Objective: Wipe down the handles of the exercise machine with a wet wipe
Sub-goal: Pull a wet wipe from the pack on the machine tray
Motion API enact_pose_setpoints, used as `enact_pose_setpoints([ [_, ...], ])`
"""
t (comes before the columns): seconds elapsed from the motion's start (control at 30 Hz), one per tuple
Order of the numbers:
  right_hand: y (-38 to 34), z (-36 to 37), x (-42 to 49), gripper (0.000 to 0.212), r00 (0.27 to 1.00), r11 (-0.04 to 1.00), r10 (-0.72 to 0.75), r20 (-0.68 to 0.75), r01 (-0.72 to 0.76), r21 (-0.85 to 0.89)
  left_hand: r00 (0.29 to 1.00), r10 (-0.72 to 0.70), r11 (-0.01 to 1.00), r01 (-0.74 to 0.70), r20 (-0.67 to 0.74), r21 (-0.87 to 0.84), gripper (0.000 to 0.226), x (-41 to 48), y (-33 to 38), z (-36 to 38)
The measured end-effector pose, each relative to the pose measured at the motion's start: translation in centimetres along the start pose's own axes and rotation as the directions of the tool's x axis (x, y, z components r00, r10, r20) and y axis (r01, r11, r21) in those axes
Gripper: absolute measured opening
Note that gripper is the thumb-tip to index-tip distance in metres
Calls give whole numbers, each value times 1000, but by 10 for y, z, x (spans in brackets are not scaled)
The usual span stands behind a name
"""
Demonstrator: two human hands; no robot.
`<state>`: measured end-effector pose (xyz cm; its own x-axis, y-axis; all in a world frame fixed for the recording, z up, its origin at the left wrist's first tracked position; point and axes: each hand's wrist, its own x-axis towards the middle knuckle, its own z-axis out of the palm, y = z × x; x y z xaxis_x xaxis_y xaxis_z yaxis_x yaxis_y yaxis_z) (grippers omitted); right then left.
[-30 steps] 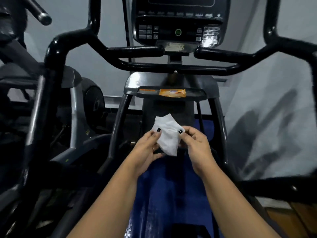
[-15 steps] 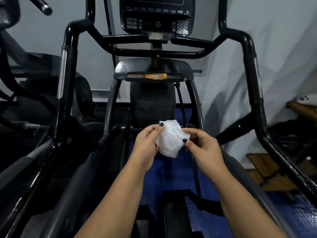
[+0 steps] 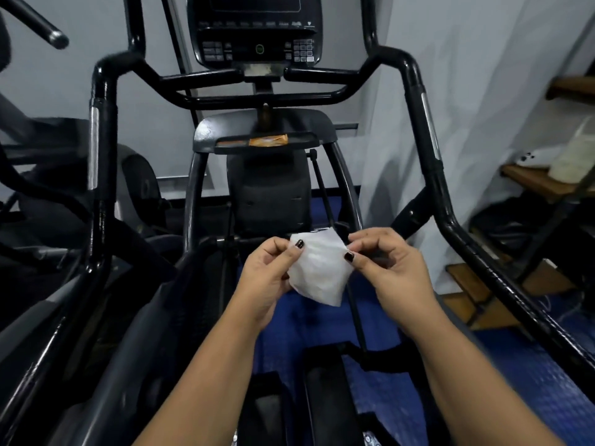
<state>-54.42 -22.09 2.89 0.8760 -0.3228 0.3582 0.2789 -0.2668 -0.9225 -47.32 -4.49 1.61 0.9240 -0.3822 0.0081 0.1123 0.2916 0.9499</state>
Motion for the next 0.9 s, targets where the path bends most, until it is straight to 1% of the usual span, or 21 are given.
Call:
enact_pose_setpoints([
  [0.07,-6,-11,-6,24,1000,1000,-24,4,24,-6,999,-39,998,39,-1,53,6,-4,-4,12],
  [0.1,-8,-15,-8,22,1000,1000,-23,2,23,-10,998,-53,996,51,24,77,18,-5,-6,18],
  [0.17,-12,-24,-12,21,1000,1000,-15,5,15,0,990,-48,994,34,130,108,45,-8,-9,29],
  [0.2,-13,-29,-14,21,1000,1000,-17,16,17,12,981,-42,993,20,189,118,53,-10,-8,36],
  [0.23,-15,-32,-16,22,999,1000,-20,28,19,19,970,-35,992,4,242,130,56,-13,-8,42],
  [0.3,-19,-38,-20,22,999,1000,-27,42,26,18,958,-5,984,-47,288,174,48,-15,-8,53],
  [0.33,-20,-41,-22,21,998,999,-33,44,33,10,963,30,980,-82,269,184,41,-17,-7,58],
  [0.4,-23,-45,-25,17,998,999,-36,41,37,-11,979,101,978,-130,175,164,28,-18,-6,64],
  [0.47,-24,-49,-28,14,999,1000,-2,51,3,-20,987,126,984,-136,97,114,19,-18,-3,68],
  [0.53,-23,-54,-31,17,997,998,47,65,-44,-41,991,122,990,-126,62,64,17,-18,-1,72],
  [0.7,-22,-66,-39,30,983,980,168,74,-158,-120,980,198,973,-196,-4,120,14,-22,2,86],
  [0.73,-22,-68,-40,29,980,973,185,75,-172,-152,979,201,973,-196,-35,123,13,-21,1,86],
  [0.83,-25,-80,-44,11,981,949,194,30,-180,-257,978,159,985,-148,-132,91,11,-18,-3,88],
  [0.9,-28,-88,-47,13,985,944,171,-32,-173,-279,976,125,992,-117,-180,53,10,-16,-7,91],
])
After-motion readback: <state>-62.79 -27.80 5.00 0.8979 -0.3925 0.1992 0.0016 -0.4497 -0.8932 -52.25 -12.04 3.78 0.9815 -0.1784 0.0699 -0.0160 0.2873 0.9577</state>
